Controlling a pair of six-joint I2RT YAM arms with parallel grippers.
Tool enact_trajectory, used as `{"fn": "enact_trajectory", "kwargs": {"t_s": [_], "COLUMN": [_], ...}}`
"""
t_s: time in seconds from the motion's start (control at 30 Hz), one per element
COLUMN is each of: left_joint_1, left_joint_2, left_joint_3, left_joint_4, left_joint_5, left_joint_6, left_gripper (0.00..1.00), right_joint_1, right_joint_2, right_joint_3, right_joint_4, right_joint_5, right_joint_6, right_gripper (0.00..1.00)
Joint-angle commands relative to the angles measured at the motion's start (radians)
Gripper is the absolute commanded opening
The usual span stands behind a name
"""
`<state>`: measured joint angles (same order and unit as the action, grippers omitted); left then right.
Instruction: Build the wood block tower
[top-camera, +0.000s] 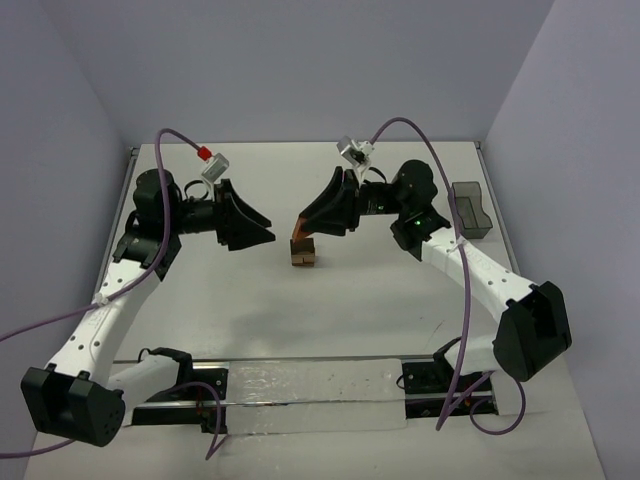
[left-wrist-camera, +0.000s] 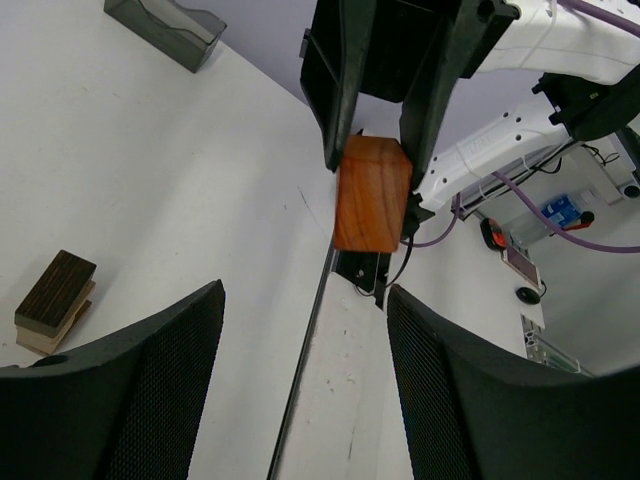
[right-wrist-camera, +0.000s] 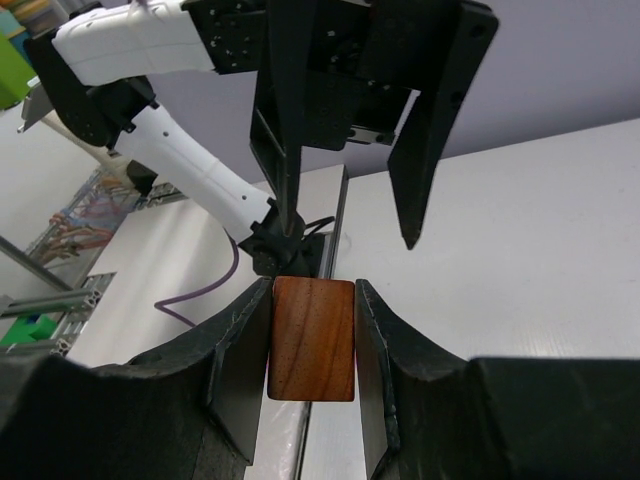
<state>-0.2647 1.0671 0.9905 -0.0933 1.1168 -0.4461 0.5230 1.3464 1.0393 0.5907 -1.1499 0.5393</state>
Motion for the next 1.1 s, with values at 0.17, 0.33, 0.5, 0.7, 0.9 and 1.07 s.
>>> {"fn": "enact_trajectory", "kwargs": {"t_s": [0.17, 0.33, 0.5, 0.7, 0.9, 1.07], "left_joint_1": [-0.069, -0.111, -0.145, -0.160, -0.171, -0.179], "left_joint_2": [0.071, 0.082, 0.079, 0.085, 0.095, 0.101], "left_joint_3": [0.122, 0.147, 0.142, 0.156, 0.174, 0.180], "left_joint_4": [-0.017, -0.069, -0.105, -0.141, -0.152, -0.159], "left_joint_5": [-0.005, 0.005, 0.008, -0.015, -0.025, -0.029], "left_joint_6": [0.017, 0.078, 0.128, 0.171, 0.185, 0.196], "left_gripper": [0.73, 0.74, 0.76, 0.76, 0.72, 0.69], "right_joint_1": [0.033, 0.043, 0.047, 0.050, 0.060, 0.066], "right_joint_2": [-0.010, 0.000, 0.008, 0.015, 0.026, 0.031], "right_joint_3": [0.047, 0.066, 0.070, 0.068, 0.076, 0.079], "right_joint_4": [-0.081, -0.153, -0.149, -0.112, -0.128, -0.127], "right_joint_5": [-0.016, -0.012, -0.011, -0.019, -0.023, -0.024], "right_joint_6": [-0.100, -0.156, -0.152, -0.113, -0.126, -0.121], "right_gripper": [0.00, 0.00, 0.00, 0.00, 0.00, 0.00]}}
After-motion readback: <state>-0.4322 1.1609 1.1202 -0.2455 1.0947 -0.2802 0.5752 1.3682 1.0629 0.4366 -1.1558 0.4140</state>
